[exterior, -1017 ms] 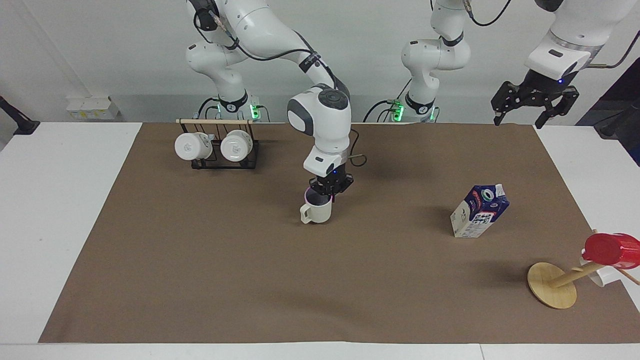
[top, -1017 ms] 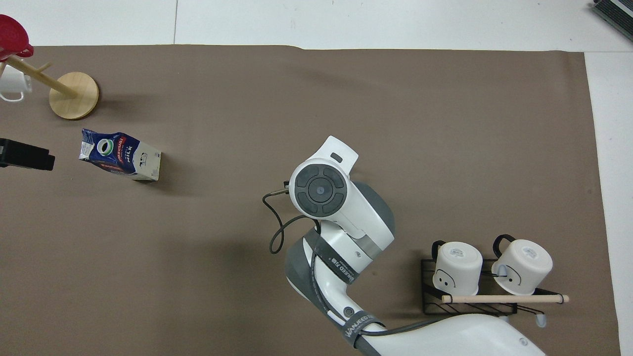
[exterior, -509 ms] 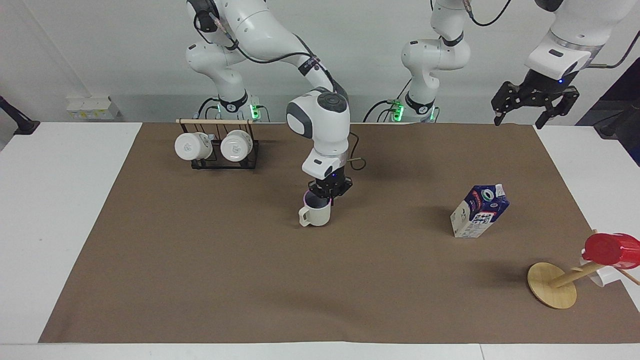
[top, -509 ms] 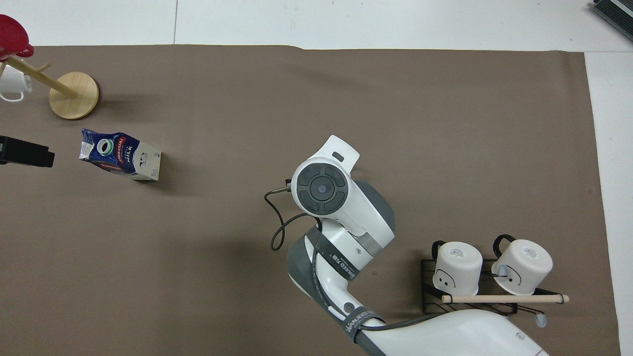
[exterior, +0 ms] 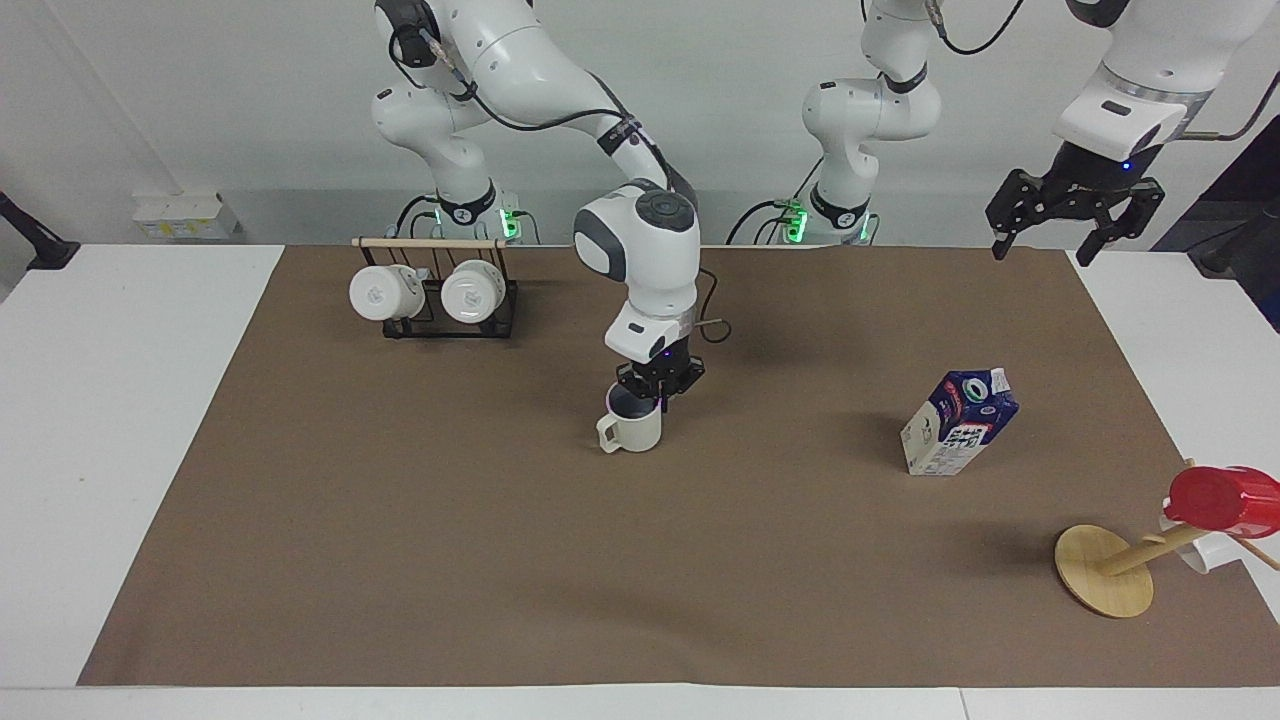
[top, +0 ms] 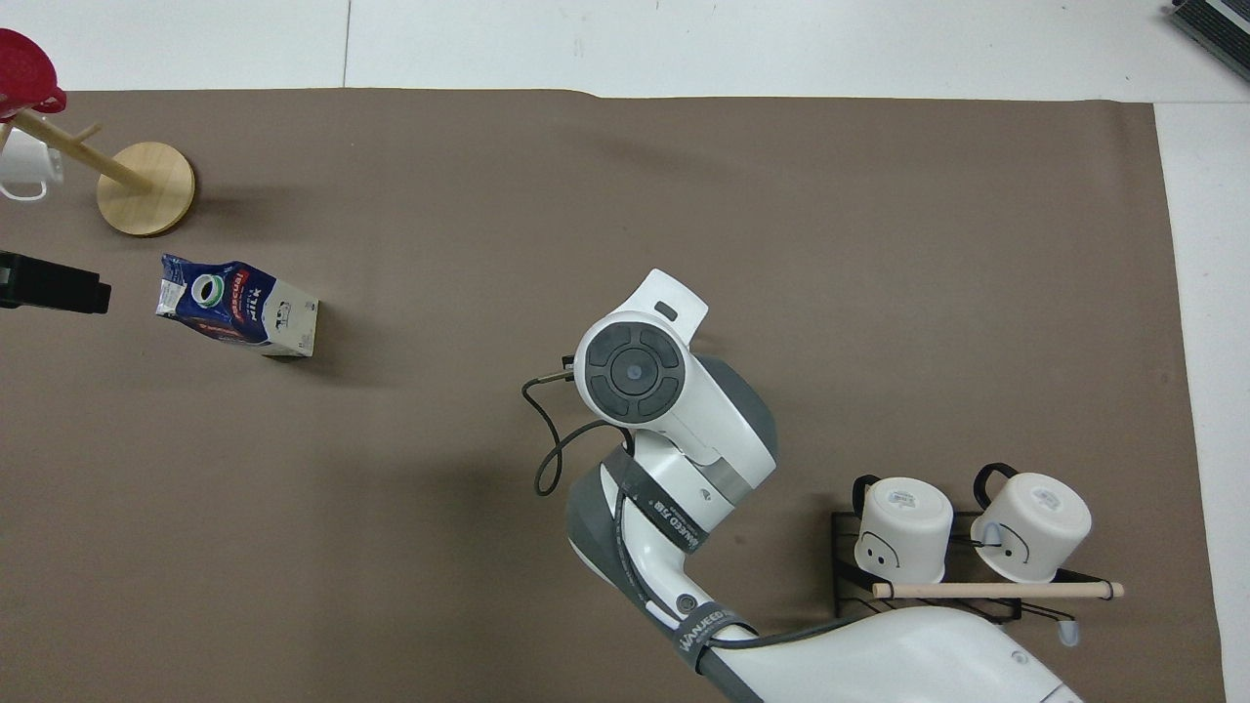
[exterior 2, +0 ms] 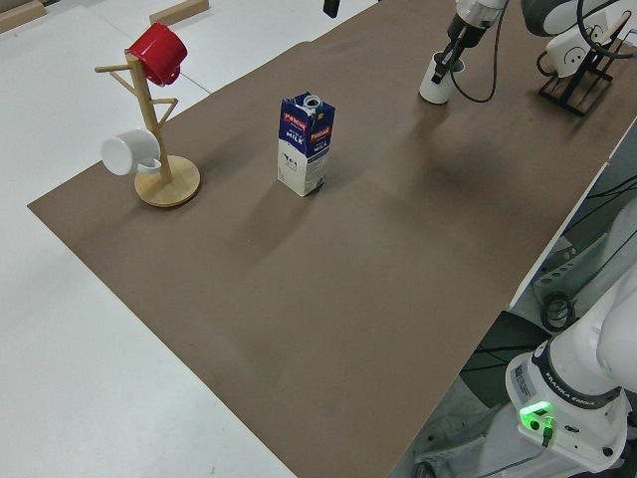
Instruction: Place cup and milk on table
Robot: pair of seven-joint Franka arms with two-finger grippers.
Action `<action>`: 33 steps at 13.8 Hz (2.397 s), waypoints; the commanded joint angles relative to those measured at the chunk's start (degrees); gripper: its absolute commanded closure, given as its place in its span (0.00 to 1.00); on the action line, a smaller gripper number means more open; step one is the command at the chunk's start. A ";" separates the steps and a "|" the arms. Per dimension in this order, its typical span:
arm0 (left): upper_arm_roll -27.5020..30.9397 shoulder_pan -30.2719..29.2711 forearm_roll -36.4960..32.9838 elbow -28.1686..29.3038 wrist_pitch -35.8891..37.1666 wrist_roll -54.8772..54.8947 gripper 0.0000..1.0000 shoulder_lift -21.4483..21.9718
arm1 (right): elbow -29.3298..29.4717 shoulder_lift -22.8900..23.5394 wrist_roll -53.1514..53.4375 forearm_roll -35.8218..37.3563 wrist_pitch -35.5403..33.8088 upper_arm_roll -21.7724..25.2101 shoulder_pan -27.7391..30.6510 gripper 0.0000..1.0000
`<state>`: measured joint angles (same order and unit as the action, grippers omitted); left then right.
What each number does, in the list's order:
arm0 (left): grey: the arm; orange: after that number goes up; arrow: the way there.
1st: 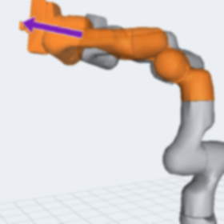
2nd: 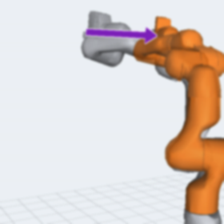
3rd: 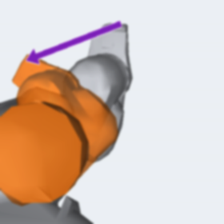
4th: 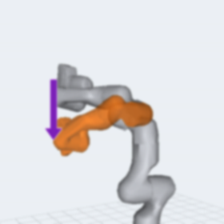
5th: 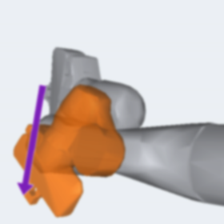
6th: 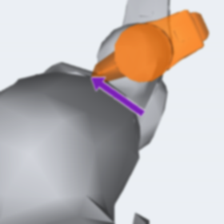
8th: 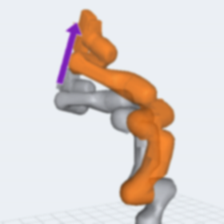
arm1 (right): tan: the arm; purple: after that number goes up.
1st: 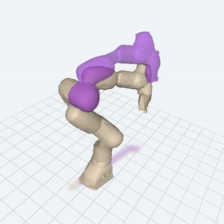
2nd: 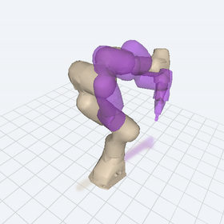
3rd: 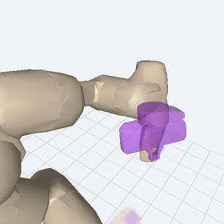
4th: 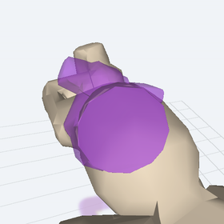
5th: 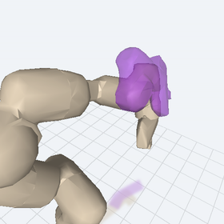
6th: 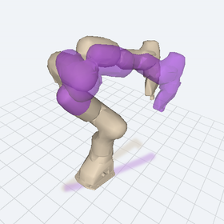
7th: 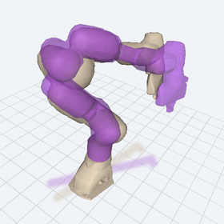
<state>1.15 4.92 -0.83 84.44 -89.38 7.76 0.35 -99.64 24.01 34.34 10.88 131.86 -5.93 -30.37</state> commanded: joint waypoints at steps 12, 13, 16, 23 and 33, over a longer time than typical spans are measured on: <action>-0.10 -0.44 0.57 8.45 -12.13 0.85 0.00 -2.99 | -0.02 -15.56 -9.73 -6.21 -20.57 -0.31 10.23 0.00; -0.10 -0.52 0.57 9.07 -12.92 0.85 0.00 -3.08 | -0.02 -16.36 -9.91 -6.39 -22.42 -0.31 11.89 0.00; -0.01 -1.23 0.57 13.45 -17.92 0.85 0.00 -3.17 | -0.02 -19.43 -13.15 -6.92 -26.20 -0.31 17.25 0.00; -0.01 -1.31 0.57 18.29 -25.22 0.85 0.00 -5.63 | 1.03 -27.43 -15.45 -9.82 -33.06 0.21 26.49 0.00; -0.01 -0.79 0.57 21.64 -28.84 0.42 0.03 -7.65 | 9.38 -30.60 -16.58 -9.73 -42.03 7.58 27.38 0.00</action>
<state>1.42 4.29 -0.83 104.81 -117.60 7.76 -8.13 -90.60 -5.65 19.63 2.55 91.33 0.04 -3.86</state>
